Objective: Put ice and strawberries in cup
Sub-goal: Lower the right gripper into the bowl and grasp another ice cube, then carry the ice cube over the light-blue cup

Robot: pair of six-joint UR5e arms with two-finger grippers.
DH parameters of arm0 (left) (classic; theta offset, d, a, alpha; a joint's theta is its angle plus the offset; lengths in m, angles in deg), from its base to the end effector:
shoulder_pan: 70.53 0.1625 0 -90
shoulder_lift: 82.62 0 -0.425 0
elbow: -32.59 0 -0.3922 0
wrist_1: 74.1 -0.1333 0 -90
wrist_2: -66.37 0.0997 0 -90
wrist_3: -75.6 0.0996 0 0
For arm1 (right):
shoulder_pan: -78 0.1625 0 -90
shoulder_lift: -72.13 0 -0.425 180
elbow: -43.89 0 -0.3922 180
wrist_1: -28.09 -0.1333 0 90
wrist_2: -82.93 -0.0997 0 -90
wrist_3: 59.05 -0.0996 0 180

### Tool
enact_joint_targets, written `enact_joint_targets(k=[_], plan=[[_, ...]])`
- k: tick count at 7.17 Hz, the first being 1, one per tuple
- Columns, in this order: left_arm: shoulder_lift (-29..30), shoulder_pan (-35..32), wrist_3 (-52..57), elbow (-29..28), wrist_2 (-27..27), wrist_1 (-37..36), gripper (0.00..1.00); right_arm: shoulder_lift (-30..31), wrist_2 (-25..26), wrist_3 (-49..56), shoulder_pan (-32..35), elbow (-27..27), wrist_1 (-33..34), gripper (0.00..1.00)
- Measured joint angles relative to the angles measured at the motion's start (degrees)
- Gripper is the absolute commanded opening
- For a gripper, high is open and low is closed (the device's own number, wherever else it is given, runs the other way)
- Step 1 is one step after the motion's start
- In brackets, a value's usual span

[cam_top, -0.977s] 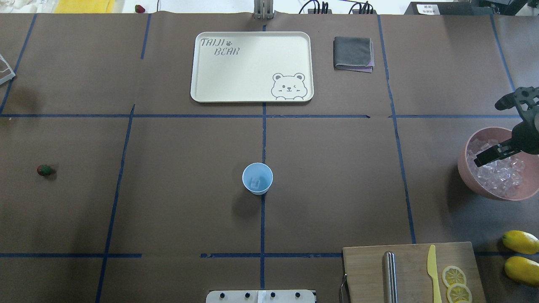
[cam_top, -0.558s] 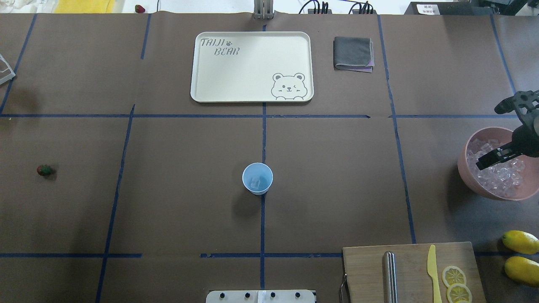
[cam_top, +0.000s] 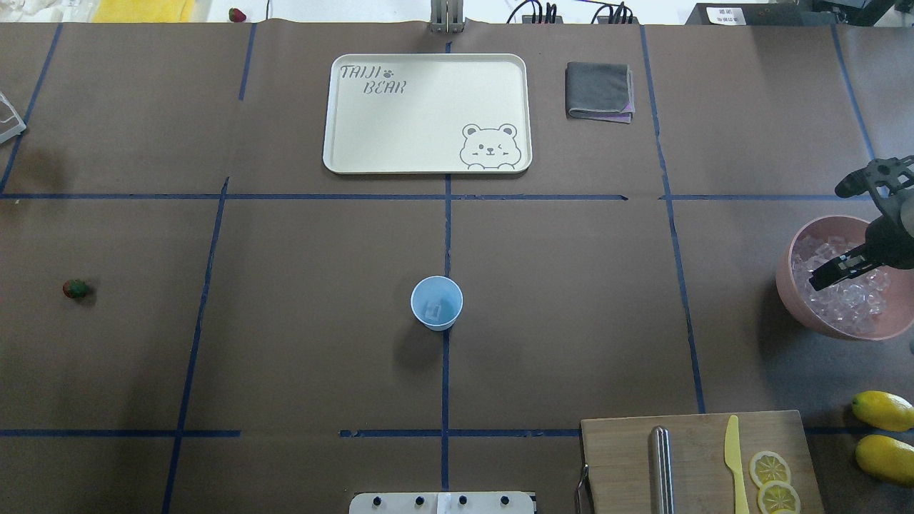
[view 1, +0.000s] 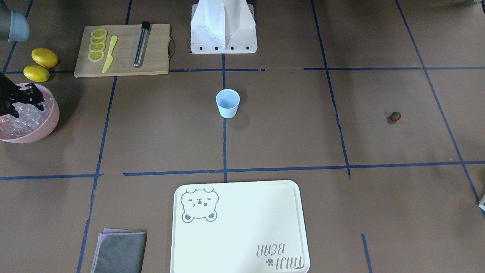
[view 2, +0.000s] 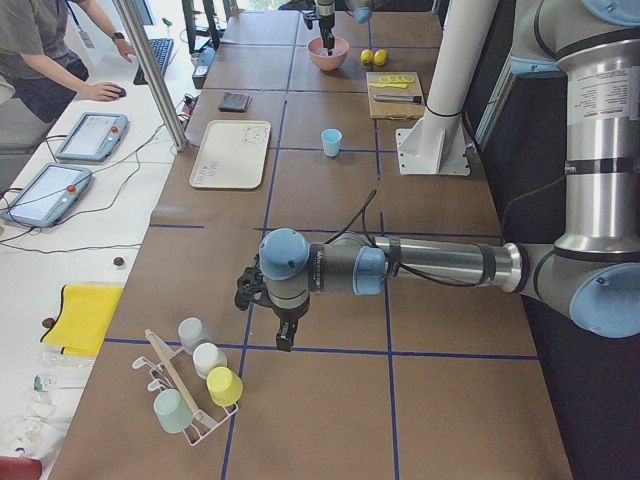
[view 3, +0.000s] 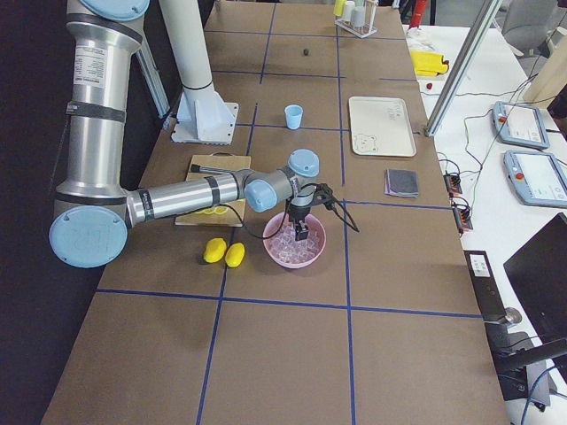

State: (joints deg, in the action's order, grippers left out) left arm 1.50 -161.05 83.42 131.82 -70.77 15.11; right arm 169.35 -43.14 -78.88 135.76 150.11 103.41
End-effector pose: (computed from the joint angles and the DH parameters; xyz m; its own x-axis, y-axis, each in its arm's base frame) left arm -0.0644 -0.4501 0.6256 0.6754 0.1622 -0.7194 -0.0836 0.9861 0.1439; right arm -0.1810 -0.4269 0.5565 0.6902 -0.3310 0.6435 0.2705 0.9428 0.1949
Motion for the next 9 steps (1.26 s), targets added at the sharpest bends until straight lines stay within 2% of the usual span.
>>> enact_joint_targets(k=[1,2,3,6,9], plan=[[0.0,0.0,0.0,0.0,0.0,0.0,1.0,0.0,0.0,0.1,0.0,0.0,0.0,0.27],[0.0,0.0,0.0,0.0,0.0,0.0,1.0,0.0,0.0,0.1,-0.1,0.0,0.0,0.14],[0.0,0.0,0.0,0.1,0.0,0.0,1.0,0.1,-0.1,0.2,-0.1,0.0,-0.1,0.08],[0.0,0.0,0.0,0.1,-0.1,0.0,1.0,0.2,-0.3,1.1,0.4,0.8,-0.1,0.08],[0.0,0.0,-0.1,0.1,-0.8,0.1,1.0,-0.3,-1.2,0.6,4.0,5.8,1.0,0.0]])
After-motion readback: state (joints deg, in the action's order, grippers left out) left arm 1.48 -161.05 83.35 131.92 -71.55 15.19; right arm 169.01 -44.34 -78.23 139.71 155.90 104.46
